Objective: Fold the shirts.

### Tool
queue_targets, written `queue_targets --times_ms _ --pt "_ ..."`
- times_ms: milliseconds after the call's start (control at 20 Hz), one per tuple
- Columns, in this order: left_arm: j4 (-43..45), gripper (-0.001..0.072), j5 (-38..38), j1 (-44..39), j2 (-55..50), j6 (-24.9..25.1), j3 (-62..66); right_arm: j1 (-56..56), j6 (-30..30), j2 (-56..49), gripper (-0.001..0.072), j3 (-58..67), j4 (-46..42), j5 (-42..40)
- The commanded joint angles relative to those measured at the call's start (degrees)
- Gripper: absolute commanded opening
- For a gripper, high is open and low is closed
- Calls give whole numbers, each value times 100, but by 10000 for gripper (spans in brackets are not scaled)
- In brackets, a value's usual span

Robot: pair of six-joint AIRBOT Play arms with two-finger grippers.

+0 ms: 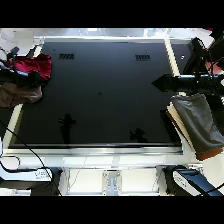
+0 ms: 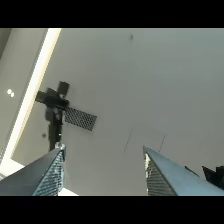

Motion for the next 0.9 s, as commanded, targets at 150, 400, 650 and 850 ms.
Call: queue_targets --times_ms 150,400,650,850 --pt "400 9 1335 732 -42 -157 7 4 7 -2 549 2 -11 -46" --pt "396 26 2000 1349 -94 -210 4 4 136 -2 549 2 -9 -337" --pt "396 601 2656 2194 -599 -2946 4 4 157 -2 548 2 -9 -468" --pt "398 602 1886 3071 -1344 -3932 4 4 162 -2 549 2 -7 -511"
